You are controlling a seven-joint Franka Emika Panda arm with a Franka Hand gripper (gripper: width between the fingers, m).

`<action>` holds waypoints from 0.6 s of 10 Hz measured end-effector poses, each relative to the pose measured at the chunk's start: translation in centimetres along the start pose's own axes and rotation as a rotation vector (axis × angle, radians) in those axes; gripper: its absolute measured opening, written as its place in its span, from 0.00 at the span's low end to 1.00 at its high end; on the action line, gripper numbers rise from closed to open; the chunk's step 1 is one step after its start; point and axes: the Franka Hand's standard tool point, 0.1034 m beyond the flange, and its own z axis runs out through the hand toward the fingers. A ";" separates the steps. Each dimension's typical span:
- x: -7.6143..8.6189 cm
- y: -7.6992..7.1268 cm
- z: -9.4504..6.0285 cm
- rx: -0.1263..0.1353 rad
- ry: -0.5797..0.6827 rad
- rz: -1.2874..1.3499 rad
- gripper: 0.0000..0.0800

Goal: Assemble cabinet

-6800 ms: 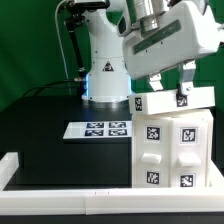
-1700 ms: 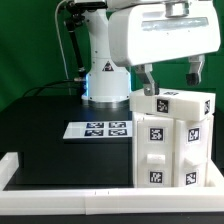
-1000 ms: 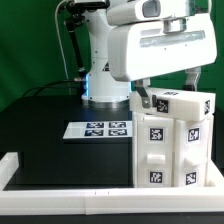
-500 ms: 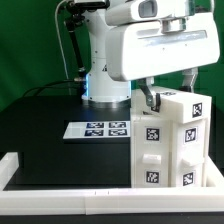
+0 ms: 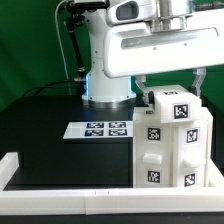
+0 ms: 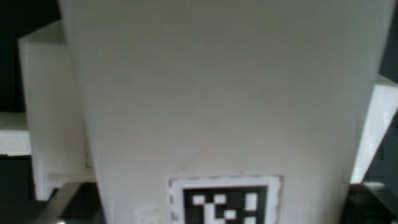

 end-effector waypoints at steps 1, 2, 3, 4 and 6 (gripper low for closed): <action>0.0 0.1 0.0 -0.001 0.003 0.097 0.70; 0.1 0.2 0.0 -0.002 0.005 0.188 0.70; 0.1 0.2 0.0 -0.002 0.005 0.211 0.70; 0.2 0.3 -0.1 -0.002 0.006 0.296 0.70; 0.2 0.4 -0.1 -0.002 0.007 0.401 0.70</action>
Offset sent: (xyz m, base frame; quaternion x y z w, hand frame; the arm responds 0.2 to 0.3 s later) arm 0.0000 0.0000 0.0000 0.0000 0.0000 0.1938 0.9810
